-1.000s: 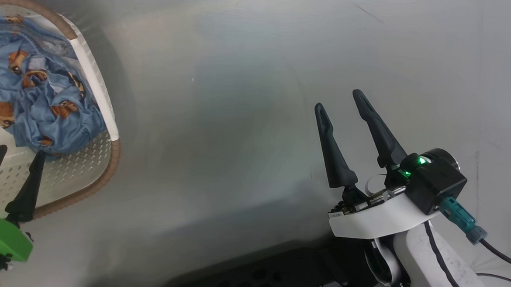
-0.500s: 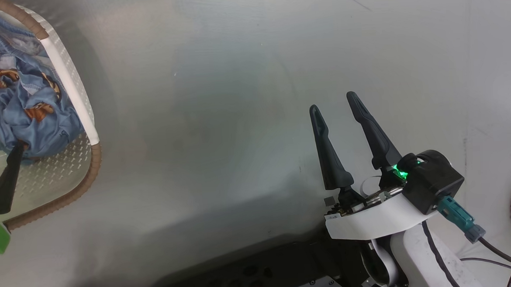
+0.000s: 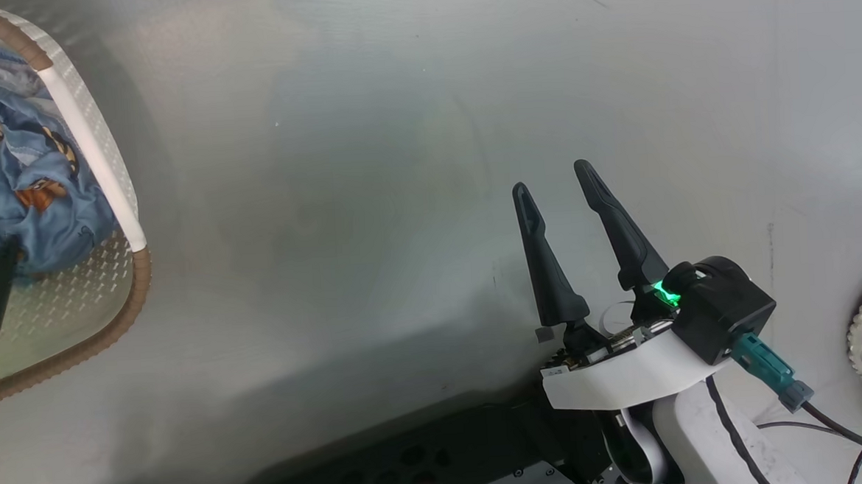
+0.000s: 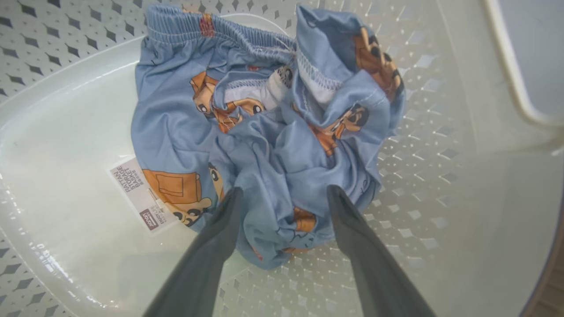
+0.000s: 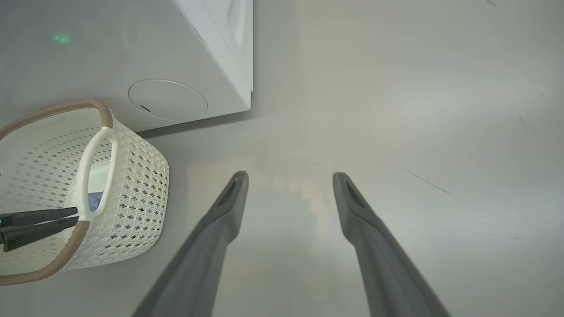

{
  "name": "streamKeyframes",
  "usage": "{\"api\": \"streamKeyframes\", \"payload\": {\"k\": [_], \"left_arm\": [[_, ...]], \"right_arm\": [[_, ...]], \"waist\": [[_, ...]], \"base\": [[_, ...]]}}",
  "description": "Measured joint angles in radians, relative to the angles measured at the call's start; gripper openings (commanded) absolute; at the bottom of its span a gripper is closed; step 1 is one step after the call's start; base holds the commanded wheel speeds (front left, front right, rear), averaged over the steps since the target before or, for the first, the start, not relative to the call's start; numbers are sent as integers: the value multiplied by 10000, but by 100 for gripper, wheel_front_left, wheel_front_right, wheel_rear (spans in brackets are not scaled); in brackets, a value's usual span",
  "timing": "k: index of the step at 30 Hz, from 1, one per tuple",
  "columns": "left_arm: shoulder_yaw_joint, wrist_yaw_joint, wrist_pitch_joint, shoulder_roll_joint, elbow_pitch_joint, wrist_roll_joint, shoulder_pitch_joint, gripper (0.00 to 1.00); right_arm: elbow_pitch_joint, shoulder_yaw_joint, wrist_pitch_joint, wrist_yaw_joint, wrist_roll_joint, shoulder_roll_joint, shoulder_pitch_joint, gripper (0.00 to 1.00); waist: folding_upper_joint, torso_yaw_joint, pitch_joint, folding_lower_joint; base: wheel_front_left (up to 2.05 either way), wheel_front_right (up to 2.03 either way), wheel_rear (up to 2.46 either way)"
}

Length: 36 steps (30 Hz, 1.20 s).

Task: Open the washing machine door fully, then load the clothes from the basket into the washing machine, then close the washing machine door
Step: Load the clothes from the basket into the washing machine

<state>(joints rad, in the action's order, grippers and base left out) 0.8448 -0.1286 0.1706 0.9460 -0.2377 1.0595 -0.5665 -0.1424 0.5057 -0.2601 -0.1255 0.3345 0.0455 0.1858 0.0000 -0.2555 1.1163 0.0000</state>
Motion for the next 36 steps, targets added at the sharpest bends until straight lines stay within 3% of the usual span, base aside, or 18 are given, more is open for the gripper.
{"api": "streamKeyframes", "payload": {"k": [9, 21, 22, 23, 24, 36], "left_arm": [[487, 0, -27, 0, 21, 430, -313, 100], [825, 0, -337, -111, -932, 708, -716, 100], [848, 0, -347, -134, -993, 750, -745, 69], [865, 0, -370, -165, -1037, 848, -759, 16], [890, 0, -372, -198, -1076, 941, -785, 0], [1091, 0, 174, -773, -1392, 1216, -992, 0]], "right_arm": [[-10, 81, 0, 0, 13, 0, 0, 100], [-31, 69, 0, 0, 90, -4, -1, 100], [-31, 65, 0, 0, 90, -4, -1, 100], [-31, 61, 0, 0, 90, -4, -1, 100], [-31, 56, 0, 0, 90, -4, -1, 100], [-12, -485, 0, 0, 50, -4, 259, 100]], "waist": [[0, -150, 74, 0], [0, -263, 65, 0], [0, -265, 62, 0], [0, -266, 61, 0], [0, -266, 61, 0], [0, -69, -313, 0]], "base": [[0, 0, 0], [0, 0, 0], [0, 0, 0], [0, 0, 0], [0, 0, 0], [0, 0, 0]]}}
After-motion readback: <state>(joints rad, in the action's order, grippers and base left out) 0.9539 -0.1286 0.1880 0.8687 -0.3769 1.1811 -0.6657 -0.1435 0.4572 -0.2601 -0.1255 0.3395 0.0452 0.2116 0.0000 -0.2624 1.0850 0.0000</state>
